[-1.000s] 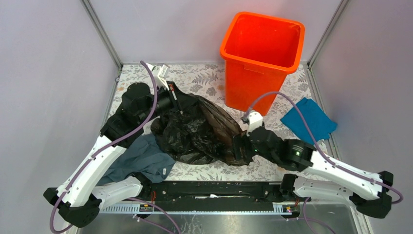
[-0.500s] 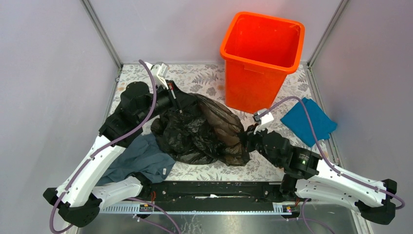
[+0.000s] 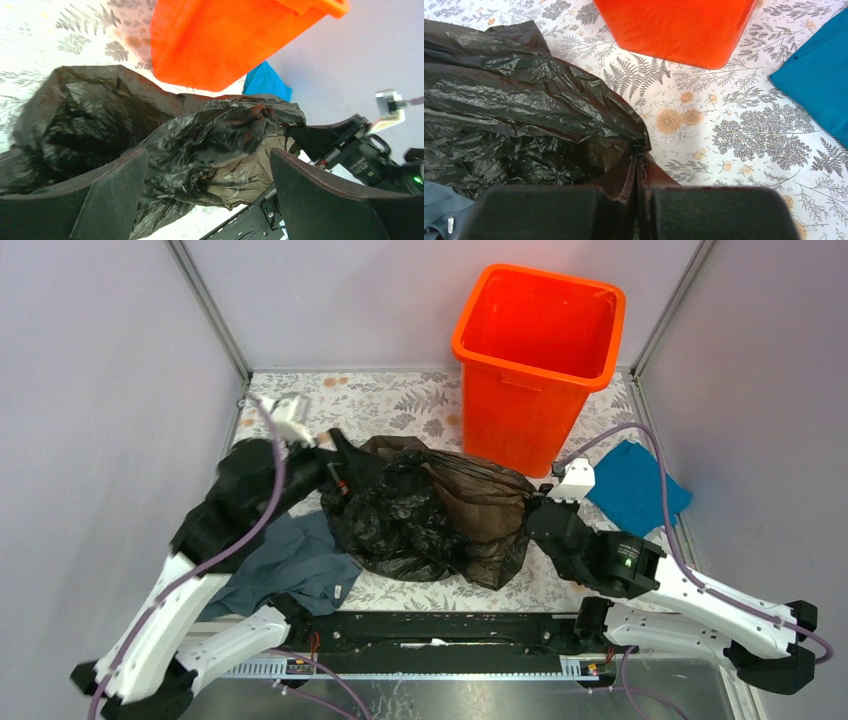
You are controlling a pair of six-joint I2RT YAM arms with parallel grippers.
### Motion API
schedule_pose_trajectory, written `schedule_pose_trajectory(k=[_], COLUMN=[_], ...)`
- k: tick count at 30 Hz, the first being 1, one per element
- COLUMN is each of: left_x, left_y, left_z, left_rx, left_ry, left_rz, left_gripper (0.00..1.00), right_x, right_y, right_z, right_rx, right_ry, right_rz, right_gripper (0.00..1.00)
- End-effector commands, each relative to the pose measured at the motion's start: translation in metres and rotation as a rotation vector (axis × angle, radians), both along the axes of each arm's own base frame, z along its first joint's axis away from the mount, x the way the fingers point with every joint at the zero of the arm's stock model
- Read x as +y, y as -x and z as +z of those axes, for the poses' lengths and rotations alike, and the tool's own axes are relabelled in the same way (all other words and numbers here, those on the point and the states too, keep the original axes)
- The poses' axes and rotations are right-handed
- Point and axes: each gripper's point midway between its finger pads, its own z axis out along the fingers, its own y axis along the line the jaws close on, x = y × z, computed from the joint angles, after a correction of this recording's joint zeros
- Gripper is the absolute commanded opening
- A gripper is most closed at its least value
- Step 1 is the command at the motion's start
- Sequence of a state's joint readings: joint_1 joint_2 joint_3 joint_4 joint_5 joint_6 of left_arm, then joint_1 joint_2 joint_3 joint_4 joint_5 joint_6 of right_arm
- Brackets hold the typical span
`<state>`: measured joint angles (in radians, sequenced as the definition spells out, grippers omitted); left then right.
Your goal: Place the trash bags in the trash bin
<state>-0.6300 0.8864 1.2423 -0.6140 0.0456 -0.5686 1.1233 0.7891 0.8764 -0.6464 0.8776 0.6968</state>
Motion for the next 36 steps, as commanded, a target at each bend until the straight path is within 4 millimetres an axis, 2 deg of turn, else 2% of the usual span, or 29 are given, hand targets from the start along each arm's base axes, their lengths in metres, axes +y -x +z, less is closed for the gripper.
schedule_pose_trajectory(k=[1, 3, 5, 9, 14, 16, 21, 24, 34, 36], left_x=[0.045, 0.054, 0.052, 0.023, 0.0, -0.003, -0.007, -0.004, -0.005, -0.005], left_y=[0.026, 0.032, 0.035, 0.044, 0.048, 0.044, 0.026, 0.017, 0.007, 0.009], left_z=[0.018, 0.008, -0.016, -0.058, -0.088, -0.098, -0.1, -0.102, -0.121, -0.123], left_rx=[-0.074, -0.058, 0.002, 0.112, 0.156, 0.155, 0.121, 0.119, 0.144, 0.15], left_ry=[0.06, 0.058, 0.071, 0.182, 0.305, 0.307, 0.273, 0.261, 0.23, 0.225], left_rz=[0.132, 0.156, 0.156, 0.049, -0.037, -0.036, -0.008, 0.034, 0.064, 0.061], left_gripper=[0.97, 0.97, 0.96, 0.99, 0.98, 0.92, 0.59, 0.48, 0.47, 0.51], right_x=[-0.016, -0.017, -0.016, -0.009, -0.002, 0.0, -0.002, -0.001, 0.003, 0.003], right_y=[-0.002, -0.001, 0.0, 0.003, 0.005, 0.006, 0.009, 0.011, 0.013, 0.013], right_z=[0.01, 0.01, 0.009, 0.007, 0.009, 0.01, 0.011, 0.012, 0.009, 0.01], right_rx=[-0.056, -0.059, -0.058, -0.052, -0.037, -0.034, -0.035, -0.036, -0.027, -0.029], right_ry=[-0.03, -0.032, -0.046, -0.085, -0.093, -0.101, -0.123, -0.135, -0.131, -0.132], right_rz=[-0.063, -0.053, -0.043, -0.005, 0.029, 0.043, 0.055, 0.065, 0.093, 0.094], right_gripper=[0.0, 0.0, 0.0, 0.0, 0.0, 0.0, 0.0, 0.0, 0.0, 0.0])
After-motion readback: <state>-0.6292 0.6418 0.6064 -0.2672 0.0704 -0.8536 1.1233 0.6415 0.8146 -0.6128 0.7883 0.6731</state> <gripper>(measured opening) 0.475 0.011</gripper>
